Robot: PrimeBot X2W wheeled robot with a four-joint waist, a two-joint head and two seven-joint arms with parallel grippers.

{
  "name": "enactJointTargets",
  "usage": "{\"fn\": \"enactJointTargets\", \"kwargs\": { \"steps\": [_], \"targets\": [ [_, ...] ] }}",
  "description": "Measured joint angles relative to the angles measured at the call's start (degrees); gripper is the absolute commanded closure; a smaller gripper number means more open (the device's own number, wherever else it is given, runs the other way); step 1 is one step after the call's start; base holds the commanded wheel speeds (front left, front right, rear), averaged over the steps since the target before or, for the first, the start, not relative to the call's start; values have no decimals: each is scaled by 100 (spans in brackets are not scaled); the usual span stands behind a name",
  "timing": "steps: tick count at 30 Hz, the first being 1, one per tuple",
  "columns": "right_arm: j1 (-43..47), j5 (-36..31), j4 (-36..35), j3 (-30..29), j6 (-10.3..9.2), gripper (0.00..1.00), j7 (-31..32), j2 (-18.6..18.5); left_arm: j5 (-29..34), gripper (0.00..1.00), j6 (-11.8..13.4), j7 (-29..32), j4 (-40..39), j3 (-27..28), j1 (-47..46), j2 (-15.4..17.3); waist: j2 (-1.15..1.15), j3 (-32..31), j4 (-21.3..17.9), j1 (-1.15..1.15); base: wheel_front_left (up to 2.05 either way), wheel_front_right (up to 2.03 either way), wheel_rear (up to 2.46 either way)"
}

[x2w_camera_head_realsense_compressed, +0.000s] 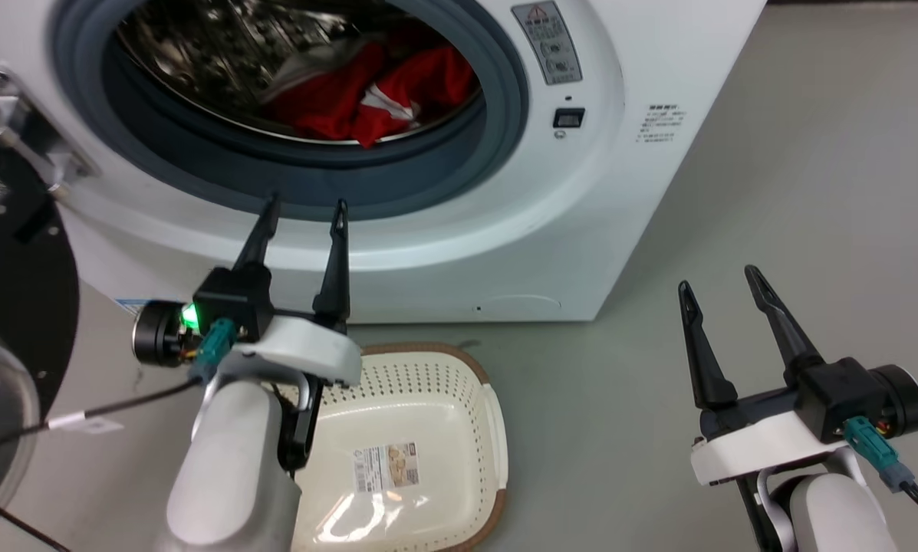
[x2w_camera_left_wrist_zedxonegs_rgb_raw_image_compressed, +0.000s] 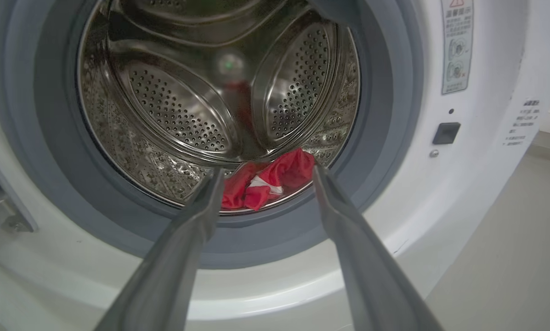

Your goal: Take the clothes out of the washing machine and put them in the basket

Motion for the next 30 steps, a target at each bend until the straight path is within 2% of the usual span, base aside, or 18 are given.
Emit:
{"fn": "enactJointTargets", "kwargs": {
  "steps": [7,14,20,25,26,30],
  "targets": [
    [-227,66,-78,86,-1,0,-2,-3,-75,0,-126,1,651,194,-893,68,0,538,-245,0,0,0,0],
    [-396,230,-118,244,0,0,-5,-4,-65,0,-255,1,1311,355,-1935,443,0,1014,-568,0,0,0,0],
    [-548,420,-199,371,0,0,-7,-8,-47,0,-303,29,2235,368,-2997,811,0,1420,-868,0,0,0,0],
    [-631,611,-258,489,0,0,-8,-10,-16,0,-275,368,2895,385,-3775,1033,0,1754,-1109,0,0,0,0],
    [-714,728,-291,561,0,0,-8,-10,-14,0,-269,572,3243,388,-4206,1202,0,1960,-1246,0,0,0,0],
    [-814,862,-313,639,0,0,-8,-11,-8,0,-283,975,3715,352,-4701,1370,0,2218,-1415,0,0,0,0]
  ]
}}
